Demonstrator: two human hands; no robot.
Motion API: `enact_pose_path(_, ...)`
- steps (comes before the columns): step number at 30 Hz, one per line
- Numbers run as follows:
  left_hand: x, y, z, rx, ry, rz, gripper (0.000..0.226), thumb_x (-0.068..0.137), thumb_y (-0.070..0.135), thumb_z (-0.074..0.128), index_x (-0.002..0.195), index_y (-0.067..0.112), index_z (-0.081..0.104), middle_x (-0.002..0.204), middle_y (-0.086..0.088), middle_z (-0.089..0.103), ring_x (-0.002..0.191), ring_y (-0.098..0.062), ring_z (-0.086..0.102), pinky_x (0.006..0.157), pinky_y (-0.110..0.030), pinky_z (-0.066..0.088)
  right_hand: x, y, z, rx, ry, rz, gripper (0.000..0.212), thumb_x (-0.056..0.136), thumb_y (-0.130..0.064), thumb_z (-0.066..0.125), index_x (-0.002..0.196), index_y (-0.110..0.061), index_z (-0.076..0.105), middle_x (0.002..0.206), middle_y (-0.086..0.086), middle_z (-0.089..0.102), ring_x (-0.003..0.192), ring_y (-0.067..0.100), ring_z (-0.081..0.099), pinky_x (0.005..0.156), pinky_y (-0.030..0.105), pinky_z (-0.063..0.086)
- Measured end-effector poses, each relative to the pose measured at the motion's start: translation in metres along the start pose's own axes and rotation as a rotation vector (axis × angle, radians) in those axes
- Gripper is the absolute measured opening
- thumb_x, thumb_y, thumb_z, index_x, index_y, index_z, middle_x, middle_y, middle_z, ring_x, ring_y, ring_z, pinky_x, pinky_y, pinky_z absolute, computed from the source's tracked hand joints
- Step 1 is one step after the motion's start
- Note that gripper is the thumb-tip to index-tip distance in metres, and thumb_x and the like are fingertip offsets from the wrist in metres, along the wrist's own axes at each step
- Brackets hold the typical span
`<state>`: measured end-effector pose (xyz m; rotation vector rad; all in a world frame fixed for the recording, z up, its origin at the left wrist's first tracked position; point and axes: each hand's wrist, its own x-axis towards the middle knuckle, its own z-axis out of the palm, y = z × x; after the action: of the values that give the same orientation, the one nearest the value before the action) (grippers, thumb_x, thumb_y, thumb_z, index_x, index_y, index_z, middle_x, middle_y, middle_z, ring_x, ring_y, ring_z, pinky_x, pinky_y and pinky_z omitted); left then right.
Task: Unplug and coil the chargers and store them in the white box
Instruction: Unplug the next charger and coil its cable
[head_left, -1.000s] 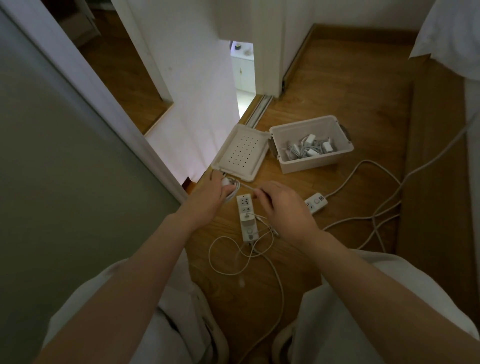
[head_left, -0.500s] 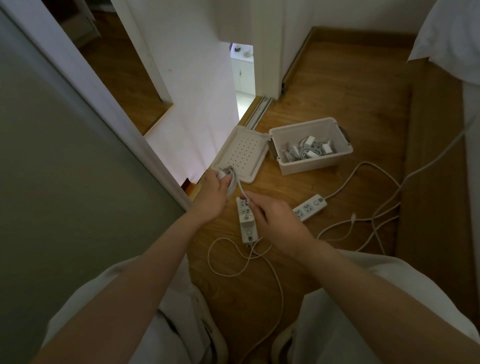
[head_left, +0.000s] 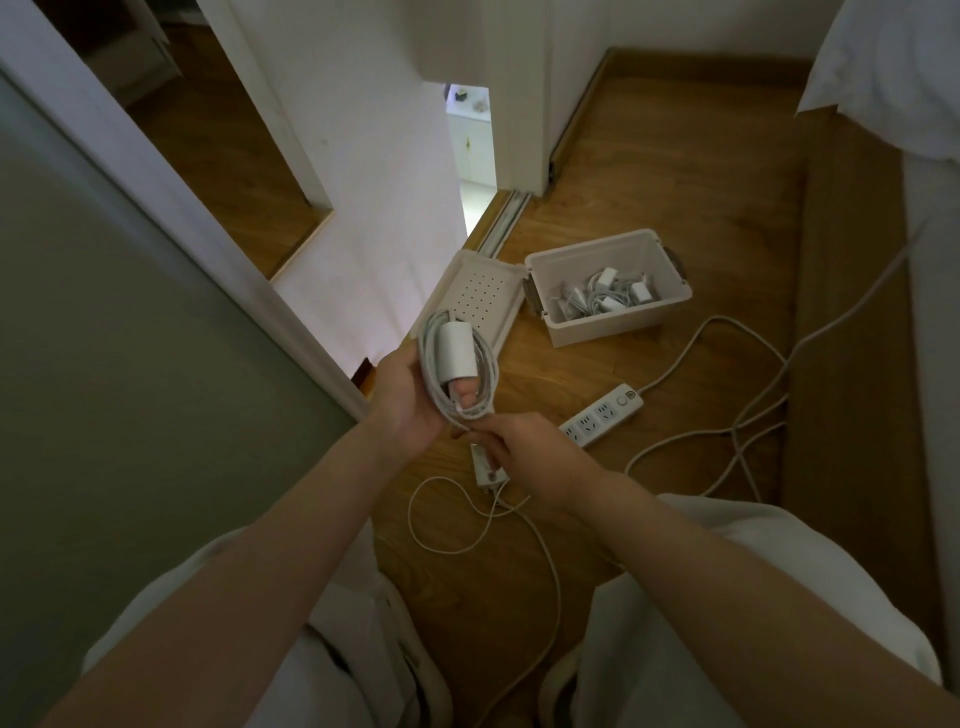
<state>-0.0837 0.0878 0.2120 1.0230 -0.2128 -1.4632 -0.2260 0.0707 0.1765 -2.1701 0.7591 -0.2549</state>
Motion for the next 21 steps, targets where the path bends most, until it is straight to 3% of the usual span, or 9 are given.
enact_pose_path(2, -0.002, 0.001, 0.001, -0.018, -0.115, -0.023, 0.037, 0.091, 0.028, 0.035, 0.086, 0.003, 0.061, 0.067, -0.009, 0.057, 0.043, -0.014, 0.05, 0.038, -0.018, 0.041, -0.001, -0.001, -0.003, -0.034, -0.027, 0.01, 0.029, 0.1, -0.022, 0.039, 0.12, -0.019, 0.059, 0.084, -0.006, 0.054, 0.075, 0.009, 0.052, 0.073, 0.027, 0.045)
enact_pose_path(5, 0.001, 0.005, -0.003, 0.076, -0.151, -0.034, 0.042, 0.094, 0.03, 0.029, 0.082, 0.004, 0.059, 0.063, -0.008, 0.053, 0.035, -0.012, 0.042, 0.03, -0.013, 0.031, 0.0, 0.006, -0.007, -0.133, -0.08, 0.04, 0.026, 0.099, -0.021, 0.04, 0.12, -0.02, 0.056, 0.101, 0.004, 0.062, 0.091, 0.018, 0.058, 0.082, 0.035, 0.049)
enact_pose_path(7, 0.002, 0.011, -0.008, 0.289, -0.079, 0.005, 0.046, 0.099, 0.03, 0.027, 0.082, 0.006, 0.062, 0.064, -0.008, 0.055, 0.04, -0.015, 0.048, 0.035, -0.016, 0.035, 0.0, 0.016, -0.01, -0.225, -0.091, 0.079, 0.022, 0.097, -0.015, 0.045, 0.116, -0.02, 0.055, 0.109, 0.004, 0.06, 0.098, 0.018, 0.055, 0.086, 0.037, 0.049)
enact_pose_path(9, 0.0, 0.019, -0.012, 0.594, 0.003, 0.047, 0.045, 0.1, 0.031, 0.033, 0.081, 0.013, 0.069, 0.071, -0.007, 0.061, 0.055, -0.017, 0.057, 0.053, -0.027, 0.043, 0.001, 0.025, -0.016, -0.27, -0.045, 0.128, 0.021, 0.094, -0.01, 0.05, 0.11, -0.023, 0.055, 0.109, 0.0, 0.059, 0.1, 0.017, 0.054, 0.085, 0.036, 0.048)
enact_pose_path(11, -0.004, 0.024, -0.013, 0.878, -0.03, 0.032, 0.039, 0.099, 0.036, 0.035, 0.092, 0.016, 0.067, 0.079, -0.006, 0.063, 0.064, -0.014, 0.061, 0.063, -0.031, 0.045, 0.001, 0.03, -0.025, -0.257, 0.034, 0.177, 0.018, 0.093, -0.01, 0.05, 0.104, -0.023, 0.056, 0.106, -0.001, 0.061, 0.099, 0.017, 0.055, 0.084, 0.037, 0.049)
enact_pose_path(15, -0.008, 0.028, -0.015, 1.14, -0.215, 0.008, 0.054, 0.093, 0.048, 0.035, 0.103, 0.002, 0.06, 0.086, -0.02, 0.056, 0.072, -0.031, 0.051, 0.057, -0.026, 0.039, 0.001, 0.027, -0.036, -0.236, 0.167, 0.187, 0.018, 0.099, -0.02, 0.041, 0.098, -0.017, 0.059, 0.099, 0.0, 0.063, 0.088, 0.016, 0.055, 0.076, 0.033, 0.047)
enact_pose_path(18, -0.006, 0.027, -0.016, 1.274, -0.236, 0.013, 0.044, 0.1, 0.038, 0.032, 0.091, 0.002, 0.056, 0.08, -0.019, 0.053, 0.068, -0.029, 0.049, 0.052, -0.025, 0.039, 0.001, 0.016, -0.037, -0.226, 0.27, 0.155, 0.023, 0.099, -0.027, 0.042, 0.094, -0.015, 0.061, 0.08, -0.006, 0.056, 0.071, 0.011, 0.05, 0.059, 0.024, 0.036)
enact_pose_path(21, -0.002, 0.02, -0.02, 1.498, -0.19, 0.057, 0.038, 0.1, 0.033, 0.034, 0.097, 0.001, 0.055, 0.086, -0.01, 0.053, 0.075, -0.025, 0.051, 0.059, -0.029, 0.044, 0.001, 0.009, -0.038, -0.203, 0.343, 0.164, 0.024, 0.098, -0.03, 0.044, 0.093, -0.016, 0.063, 0.072, -0.009, 0.053, 0.063, 0.008, 0.049, 0.052, 0.021, 0.033)
